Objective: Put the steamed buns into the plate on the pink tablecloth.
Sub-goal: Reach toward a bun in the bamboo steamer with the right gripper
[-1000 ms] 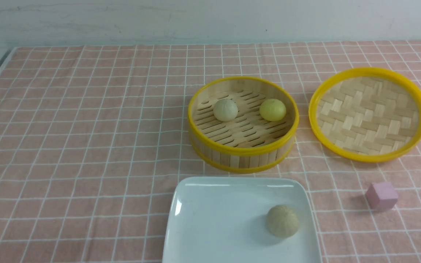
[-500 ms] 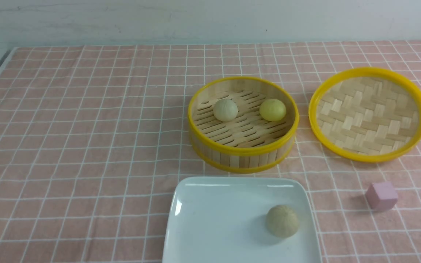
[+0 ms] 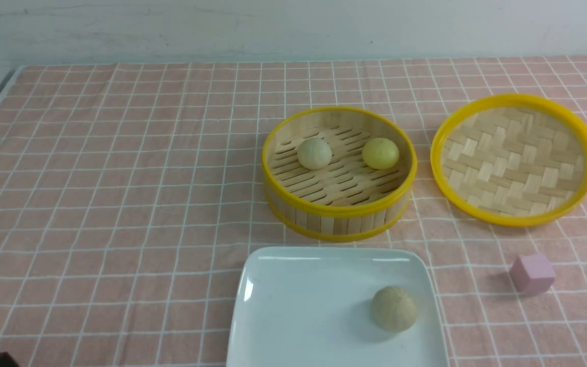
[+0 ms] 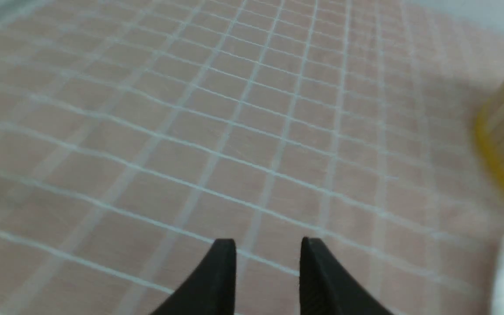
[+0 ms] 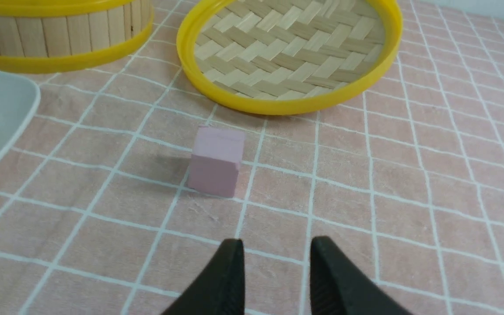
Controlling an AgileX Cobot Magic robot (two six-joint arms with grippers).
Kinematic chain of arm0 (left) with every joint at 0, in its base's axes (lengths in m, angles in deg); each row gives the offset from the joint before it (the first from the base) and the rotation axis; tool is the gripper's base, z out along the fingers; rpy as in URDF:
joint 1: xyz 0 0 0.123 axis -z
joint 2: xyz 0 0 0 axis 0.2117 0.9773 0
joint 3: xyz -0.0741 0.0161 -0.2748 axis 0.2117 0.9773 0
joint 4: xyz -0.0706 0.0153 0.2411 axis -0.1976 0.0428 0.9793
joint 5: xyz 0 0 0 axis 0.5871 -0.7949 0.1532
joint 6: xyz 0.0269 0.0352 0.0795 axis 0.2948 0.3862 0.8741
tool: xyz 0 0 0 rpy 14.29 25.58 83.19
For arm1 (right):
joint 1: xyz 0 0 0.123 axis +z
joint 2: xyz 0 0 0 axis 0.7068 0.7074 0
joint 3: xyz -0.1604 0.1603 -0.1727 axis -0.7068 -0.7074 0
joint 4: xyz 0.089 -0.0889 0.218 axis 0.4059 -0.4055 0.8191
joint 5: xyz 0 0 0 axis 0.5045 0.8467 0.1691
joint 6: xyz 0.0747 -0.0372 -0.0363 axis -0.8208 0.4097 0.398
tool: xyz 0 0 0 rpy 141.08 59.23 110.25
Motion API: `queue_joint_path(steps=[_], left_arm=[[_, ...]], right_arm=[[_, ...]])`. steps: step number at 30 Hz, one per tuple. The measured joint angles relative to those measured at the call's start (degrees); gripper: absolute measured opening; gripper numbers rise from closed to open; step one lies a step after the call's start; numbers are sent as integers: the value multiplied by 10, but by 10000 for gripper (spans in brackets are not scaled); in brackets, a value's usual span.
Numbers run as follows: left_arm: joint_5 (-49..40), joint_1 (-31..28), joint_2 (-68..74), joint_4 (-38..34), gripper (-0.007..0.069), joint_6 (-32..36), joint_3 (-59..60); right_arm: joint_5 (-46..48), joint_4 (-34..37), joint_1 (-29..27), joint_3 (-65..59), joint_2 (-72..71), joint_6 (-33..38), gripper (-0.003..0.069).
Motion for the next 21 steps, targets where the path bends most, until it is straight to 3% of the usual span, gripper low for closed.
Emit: queue_joint_path(steps=[1,2,4,6,13,21], left_arm=[[1,0,0,0,240,0,0],[4,0,0,-113,240,-77,0],[7,0,0,-206,240,-137,0],[11,0,0,-276,240,-173,1],[18,0,0,-318,240,-189,1],[59,0,0,-320,240,-177,1]], right_arm=[[-4,-3,0,-1,0,0,239],[-22,-15,0,-4,0,-4,239],[-40,6,0,-6,0,-36,239],[-61,95,0,-6,0,-128,239],[-67,341,0,-6,0,-381,239],[-79,446,0,-6,0,-423,240]])
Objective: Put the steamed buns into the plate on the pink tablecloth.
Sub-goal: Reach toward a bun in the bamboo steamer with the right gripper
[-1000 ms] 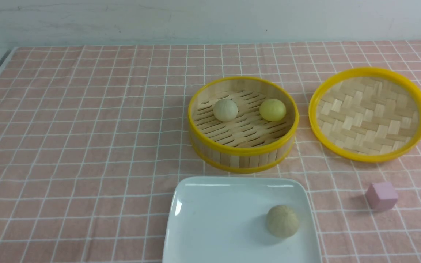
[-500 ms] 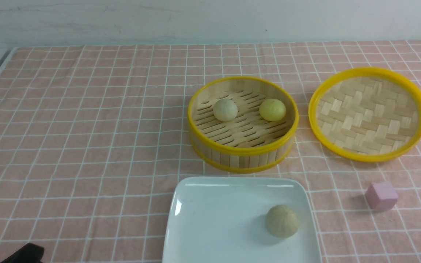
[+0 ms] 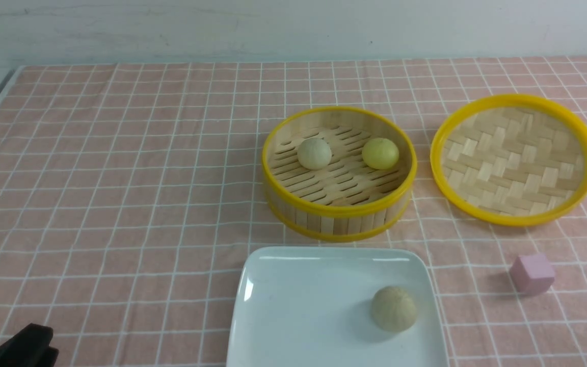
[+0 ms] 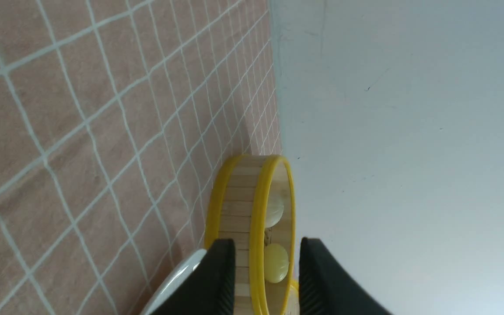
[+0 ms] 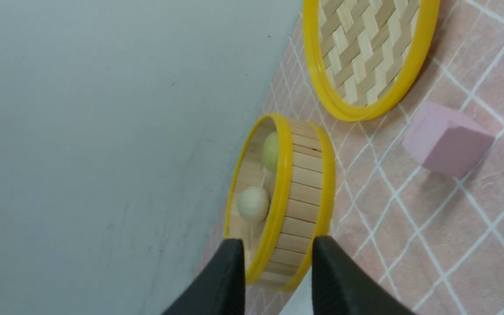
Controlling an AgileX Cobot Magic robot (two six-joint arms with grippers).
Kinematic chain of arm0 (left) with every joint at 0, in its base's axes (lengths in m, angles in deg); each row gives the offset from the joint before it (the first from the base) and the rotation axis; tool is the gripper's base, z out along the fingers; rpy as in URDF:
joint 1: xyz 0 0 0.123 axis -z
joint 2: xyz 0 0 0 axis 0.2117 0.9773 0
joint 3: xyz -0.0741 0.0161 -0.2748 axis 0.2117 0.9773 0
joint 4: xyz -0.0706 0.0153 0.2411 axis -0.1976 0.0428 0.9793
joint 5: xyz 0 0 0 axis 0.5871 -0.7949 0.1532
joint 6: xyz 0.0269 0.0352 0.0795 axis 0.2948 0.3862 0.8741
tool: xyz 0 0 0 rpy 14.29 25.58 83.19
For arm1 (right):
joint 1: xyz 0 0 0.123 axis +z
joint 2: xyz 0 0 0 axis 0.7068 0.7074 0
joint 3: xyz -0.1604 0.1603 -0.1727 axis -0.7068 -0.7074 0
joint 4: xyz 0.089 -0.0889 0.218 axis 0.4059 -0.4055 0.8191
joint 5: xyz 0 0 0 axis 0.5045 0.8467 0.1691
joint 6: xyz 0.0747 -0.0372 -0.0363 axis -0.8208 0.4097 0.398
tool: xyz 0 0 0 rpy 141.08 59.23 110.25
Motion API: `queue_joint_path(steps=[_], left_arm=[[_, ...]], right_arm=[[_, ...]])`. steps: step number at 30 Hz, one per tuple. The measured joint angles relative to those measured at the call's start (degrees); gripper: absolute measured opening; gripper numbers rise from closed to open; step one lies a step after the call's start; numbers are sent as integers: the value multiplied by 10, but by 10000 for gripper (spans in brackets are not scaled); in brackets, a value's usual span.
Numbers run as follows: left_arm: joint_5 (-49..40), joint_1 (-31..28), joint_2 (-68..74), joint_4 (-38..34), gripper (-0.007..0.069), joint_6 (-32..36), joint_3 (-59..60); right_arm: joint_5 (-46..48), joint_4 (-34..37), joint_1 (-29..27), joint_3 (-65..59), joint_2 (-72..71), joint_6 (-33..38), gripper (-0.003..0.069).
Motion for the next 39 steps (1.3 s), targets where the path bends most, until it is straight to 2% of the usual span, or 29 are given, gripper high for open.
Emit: queue_joint_path(steps=[2,6,7,8,9,10,11,12,14,16,17,18,20,22,26,29,30,33,35,36,37,39], left_arm=[[10,0,0,-6,240,20,0],[10,0,0,-17,211,85,-35],[10,0,0,-17,207,90,-39],[10,0,0,-10,163,135,-73],[10,0,1,-4,136,162,-100],[10,0,2,-2,121,176,-105],[8,0,14,18,67,226,-143],[0,0,29,32,38,262,-167],[-35,0,73,58,6,323,-211],[-92,0,125,74,1,361,-237],[-98,0,136,76,1,365,-239],[-141,0,180,78,1,371,-250],[-187,0,215,75,1,372,-257],[-298,0,335,68,1,393,-277],[-372,0,472,67,1,438,-319],[-380,0,528,64,1,457,-343],[-381,0,567,57,1,473,-362],[-381,0,592,40,1,493,-384],[-374,0,615,15,4,515,-408],[-371,0,623,4,7,523,-419],[-371,0,626,1,8,525,-422],[-371,0,633,-11,13,531,-431]], right_arm=[[-12,15,0,0,0,13,227],[-23,22,0,31,0,90,113],[-23,22,0,34,0,96,106],[-23,20,0,65,6,155,38],[-23,18,0,83,17,188,11],[-23,17,0,91,20,205,6],[-16,8,0,127,49,275,-10],[-7,3,0,144,68,310,-11],[39,-14,0,188,134,395,-11],[98,-29,0,221,201,437,-11],[113,-33,0,227,217,440,-11],[173,-46,0,251,286,455,-11],[206,-58,0,272,331,461,-11],[271,-76,0,322,470,466,-11],[330,-59,0,425,634,486,-8],[373,-25,5,496,727,521,-5],[413,-6,18,550,792,557,1],[438,-10,53,642,889,594,15],[452,-52,86,746,982,588,40],[465,-88,101,807,1031,564,59],[469,-93,103,816,1044,560,64],[494,-164,124,916,1104,515,93]])
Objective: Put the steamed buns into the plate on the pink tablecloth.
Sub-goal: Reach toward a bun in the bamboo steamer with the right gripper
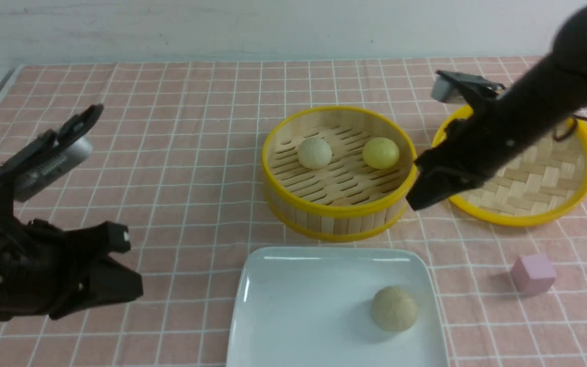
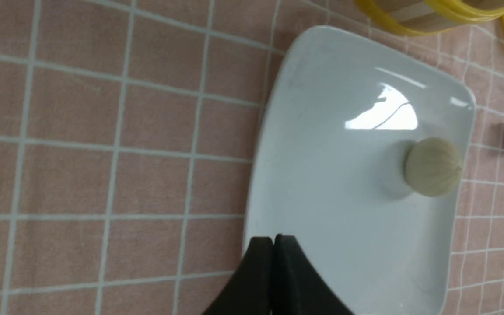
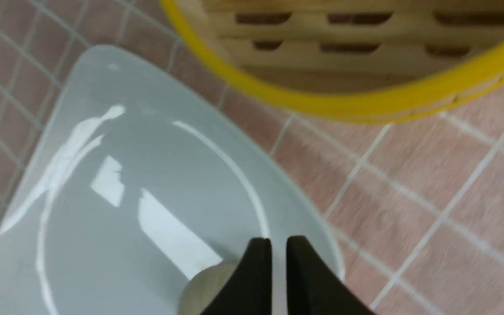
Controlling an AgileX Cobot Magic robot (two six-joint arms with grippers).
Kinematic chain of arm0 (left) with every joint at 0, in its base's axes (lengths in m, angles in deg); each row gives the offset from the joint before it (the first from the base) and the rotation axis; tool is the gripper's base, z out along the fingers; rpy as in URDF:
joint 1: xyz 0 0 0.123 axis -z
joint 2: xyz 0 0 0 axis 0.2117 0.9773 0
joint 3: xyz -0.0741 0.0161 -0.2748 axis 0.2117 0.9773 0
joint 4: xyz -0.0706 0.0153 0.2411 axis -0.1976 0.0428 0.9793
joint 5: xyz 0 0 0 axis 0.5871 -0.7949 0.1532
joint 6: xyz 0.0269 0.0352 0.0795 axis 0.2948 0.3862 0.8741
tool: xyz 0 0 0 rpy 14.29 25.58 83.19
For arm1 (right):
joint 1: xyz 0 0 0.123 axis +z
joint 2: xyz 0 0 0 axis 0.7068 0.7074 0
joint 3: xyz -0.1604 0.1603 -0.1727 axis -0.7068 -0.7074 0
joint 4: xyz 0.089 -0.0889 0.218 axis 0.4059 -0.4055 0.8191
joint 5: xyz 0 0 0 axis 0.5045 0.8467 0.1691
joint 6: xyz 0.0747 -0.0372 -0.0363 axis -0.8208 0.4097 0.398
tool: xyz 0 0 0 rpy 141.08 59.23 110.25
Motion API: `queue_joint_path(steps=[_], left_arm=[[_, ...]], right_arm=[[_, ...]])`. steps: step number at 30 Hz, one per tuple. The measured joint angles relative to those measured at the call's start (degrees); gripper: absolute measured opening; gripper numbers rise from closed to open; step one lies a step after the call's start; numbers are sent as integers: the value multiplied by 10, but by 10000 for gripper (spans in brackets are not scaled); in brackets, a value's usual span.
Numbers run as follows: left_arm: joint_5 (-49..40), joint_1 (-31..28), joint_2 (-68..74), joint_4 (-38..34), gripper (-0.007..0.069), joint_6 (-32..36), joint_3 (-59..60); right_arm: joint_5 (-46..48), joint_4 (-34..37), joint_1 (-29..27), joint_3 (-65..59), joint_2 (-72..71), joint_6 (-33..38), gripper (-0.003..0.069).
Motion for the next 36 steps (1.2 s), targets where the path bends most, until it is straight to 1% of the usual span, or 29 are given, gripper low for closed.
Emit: queue_joint_path(steps=[1,3,4,6,7,9,11,13,14,15,18,21,23,25,26,27,32,33,34,36], left_arm=[[0,0,0,-1,14,1,-1],[-1,0,1,-7,19,3,-2],[-1,0,1,-7,20,3,-2],[-2,0,1,-8,23,4,-2],[-2,0,1,-8,23,4,-2],[-3,0,1,-8,28,4,-3],[-3,0,1,-8,34,4,-4],[-2,0,1,-8,37,4,-4],[-2,0,1,-8,37,4,-4],[0,0,1,-8,40,4,-4],[1,0,1,-8,46,5,-4],[9,0,1,-8,52,8,-4],[20,0,1,-8,55,9,-4],[27,0,1,-8,55,10,-4],[31,0,1,-8,55,10,-4],[31,0,1,-8,55,10,-4],[34,0,1,-8,63,10,-4],[34,0,1,-8,64,10,-4],[34,0,1,-8,65,10,-4],[34,0,1,-8,67,10,-4]], right_arm=[[2,0,1,8,5,0,96],[17,-72,17,98,58,-56,122],[17,-77,18,105,58,-60,124],[24,-139,28,183,109,-110,153],[25,-152,30,201,117,-122,162],[40,-188,36,266,168,-161,204],[52,-196,39,319,206,-184,251],[58,-197,39,346,230,-192,288],[58,-197,39,349,232,-194,293],[58,-198,40,366,249,-199,332],[58,-200,40,382,268,-201,395],[58,-199,41,384,269,-201,430],[57,-199,41,386,269,-201,434],[57,-199,41,387,269,-201,424],[58,-204,41,387,270,-201,396],[58,-205,41,387,271,-201,391],[55,-265,54,392,291,-201,136],[57,-270,55,393,291,-201,111],[63,-285,58,394,290,-201,42],[69,-297,63,394,283,-198,9]])
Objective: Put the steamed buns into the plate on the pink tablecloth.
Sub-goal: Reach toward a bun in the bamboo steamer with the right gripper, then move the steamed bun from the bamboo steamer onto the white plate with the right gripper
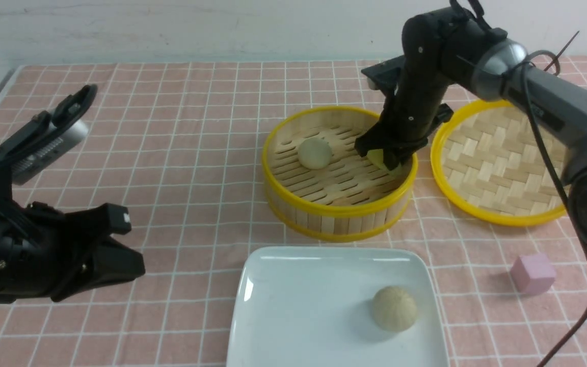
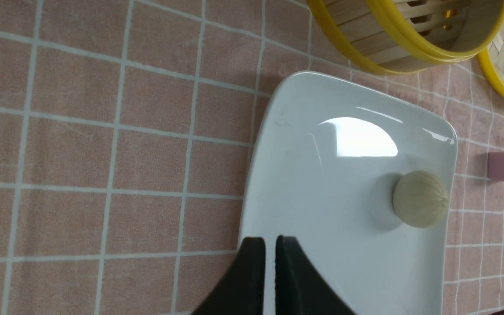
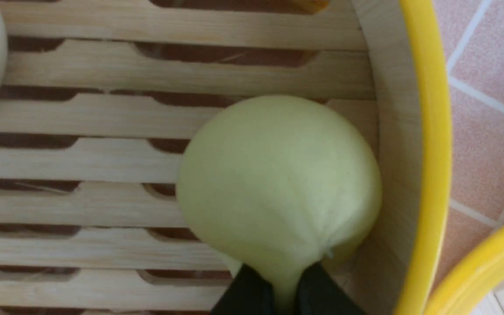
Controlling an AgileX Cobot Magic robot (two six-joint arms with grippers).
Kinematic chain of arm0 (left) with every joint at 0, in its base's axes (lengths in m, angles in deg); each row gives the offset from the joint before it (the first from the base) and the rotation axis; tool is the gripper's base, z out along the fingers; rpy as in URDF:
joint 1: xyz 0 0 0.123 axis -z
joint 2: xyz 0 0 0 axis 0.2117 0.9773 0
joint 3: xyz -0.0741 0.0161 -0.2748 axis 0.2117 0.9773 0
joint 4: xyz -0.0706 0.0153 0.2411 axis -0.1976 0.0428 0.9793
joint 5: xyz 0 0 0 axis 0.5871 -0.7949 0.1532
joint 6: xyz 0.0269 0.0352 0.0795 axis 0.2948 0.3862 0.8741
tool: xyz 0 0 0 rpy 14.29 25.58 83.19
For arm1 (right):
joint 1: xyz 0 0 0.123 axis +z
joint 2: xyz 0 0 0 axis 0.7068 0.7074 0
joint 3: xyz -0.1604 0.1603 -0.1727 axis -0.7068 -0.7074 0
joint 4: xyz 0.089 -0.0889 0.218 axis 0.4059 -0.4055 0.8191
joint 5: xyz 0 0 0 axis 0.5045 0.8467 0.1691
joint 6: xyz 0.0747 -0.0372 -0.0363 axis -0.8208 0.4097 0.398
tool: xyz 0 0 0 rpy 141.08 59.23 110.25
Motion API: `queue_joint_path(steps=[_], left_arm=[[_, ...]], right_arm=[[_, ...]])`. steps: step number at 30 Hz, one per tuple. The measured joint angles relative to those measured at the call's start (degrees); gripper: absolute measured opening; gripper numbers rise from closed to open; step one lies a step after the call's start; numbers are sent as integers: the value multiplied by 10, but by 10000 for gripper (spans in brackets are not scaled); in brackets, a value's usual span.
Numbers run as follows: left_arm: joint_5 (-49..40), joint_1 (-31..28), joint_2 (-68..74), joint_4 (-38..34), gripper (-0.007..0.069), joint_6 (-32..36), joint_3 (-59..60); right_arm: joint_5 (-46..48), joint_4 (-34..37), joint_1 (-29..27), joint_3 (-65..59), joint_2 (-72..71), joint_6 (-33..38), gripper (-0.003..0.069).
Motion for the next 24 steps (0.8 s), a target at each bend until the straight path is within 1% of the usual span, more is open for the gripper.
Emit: queue_joint_path(steps=[3,5,8,9,11,14,16,22,24], left_arm=[[0,0,1,0,69,0,0],[0,0,1,0,69,0,0],[0,0,1,0,69,0,0],[-1,0,1,-1,70,0,0],[-1,0,1,0,71,0,0],[-1,0,1,0,74,0,0],[-2,0,1,0,76,0,0],[-16,0,1,3,85,0,0],[-24,0,1,4,88,0,0]], right_arm=[[3,-5,5,-1,-15,4,9],[10,-8,14,-2,-51,4,9],[13,-5,24,-2,-97,-9,9],[12,-1,33,-13,-149,-24,9],[12,3,38,-28,-176,-34,9],[10,16,66,-132,-263,-53,9],[11,19,93,-233,-318,-64,9],[7,21,177,-479,-383,-117,9],[-16,22,203,-543,-391,-139,11]])
